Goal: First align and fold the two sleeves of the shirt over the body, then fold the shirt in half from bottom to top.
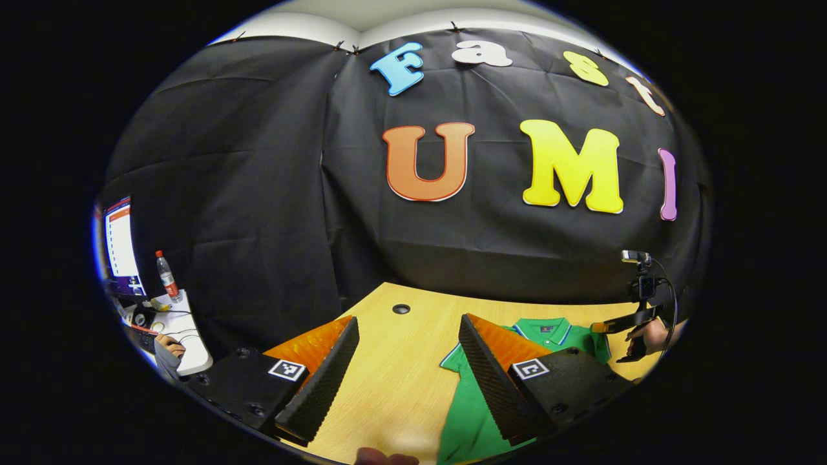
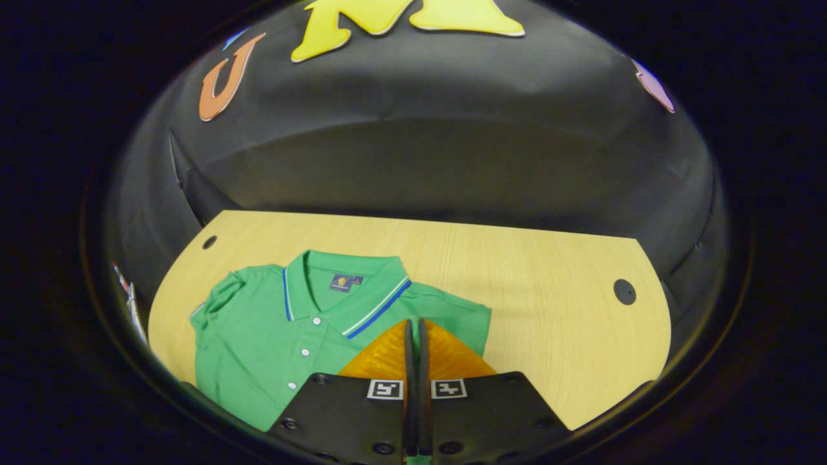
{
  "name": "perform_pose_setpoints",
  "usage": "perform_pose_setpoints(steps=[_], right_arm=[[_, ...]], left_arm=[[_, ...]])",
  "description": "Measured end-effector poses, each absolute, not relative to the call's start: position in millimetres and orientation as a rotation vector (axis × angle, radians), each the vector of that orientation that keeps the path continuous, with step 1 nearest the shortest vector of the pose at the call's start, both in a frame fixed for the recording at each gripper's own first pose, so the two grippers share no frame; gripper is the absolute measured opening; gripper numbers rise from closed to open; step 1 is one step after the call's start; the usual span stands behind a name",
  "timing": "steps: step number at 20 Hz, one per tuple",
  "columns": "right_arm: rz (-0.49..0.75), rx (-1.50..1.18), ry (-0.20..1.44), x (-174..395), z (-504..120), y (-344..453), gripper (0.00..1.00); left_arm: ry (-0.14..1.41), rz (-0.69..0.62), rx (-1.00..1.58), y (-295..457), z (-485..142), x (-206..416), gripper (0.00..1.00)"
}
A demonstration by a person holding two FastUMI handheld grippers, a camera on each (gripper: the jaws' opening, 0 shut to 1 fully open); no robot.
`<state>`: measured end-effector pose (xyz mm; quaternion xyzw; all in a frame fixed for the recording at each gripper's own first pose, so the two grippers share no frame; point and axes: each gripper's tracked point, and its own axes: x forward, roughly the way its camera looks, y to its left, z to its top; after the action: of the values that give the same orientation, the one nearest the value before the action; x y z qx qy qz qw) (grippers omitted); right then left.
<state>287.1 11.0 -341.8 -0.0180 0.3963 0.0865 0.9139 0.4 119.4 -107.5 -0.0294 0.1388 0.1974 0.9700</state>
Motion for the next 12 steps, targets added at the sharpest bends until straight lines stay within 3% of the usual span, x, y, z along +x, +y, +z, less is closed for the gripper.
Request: perform_pose_setpoints(steps=[1, 4, 7, 9, 10, 12], right_arm=[[0.176, -0.044, 0.819, 287, -345, 13, 0.05], [0.183, -0.057, 0.836, 287, -352, 16, 0.00], [0.209, -0.029, 0.843, 282, -350, 23, 0.10], [0.222, 0.004, 0.834, 281, -343, 26, 0.08], [0.228, 0.014, 0.828, 281, -339, 27, 0.18], [0.219, 0.022, 0.815, 281, -331, 22, 0.27]], left_arm=[[0.283, 0.405, -0.061, 122, -110, -1, 1.00], [0.293, 0.417, -0.069, 130, -111, -10, 1.00], [0.301, 0.416, -0.077, 129, -114, -7, 0.99], [0.304, 0.406, -0.077, 127, -114, -5, 1.00], [0.304, 0.398, -0.077, 124, -114, -5, 1.00], [0.300, 0.378, -0.071, 121, -112, -1, 1.00]])
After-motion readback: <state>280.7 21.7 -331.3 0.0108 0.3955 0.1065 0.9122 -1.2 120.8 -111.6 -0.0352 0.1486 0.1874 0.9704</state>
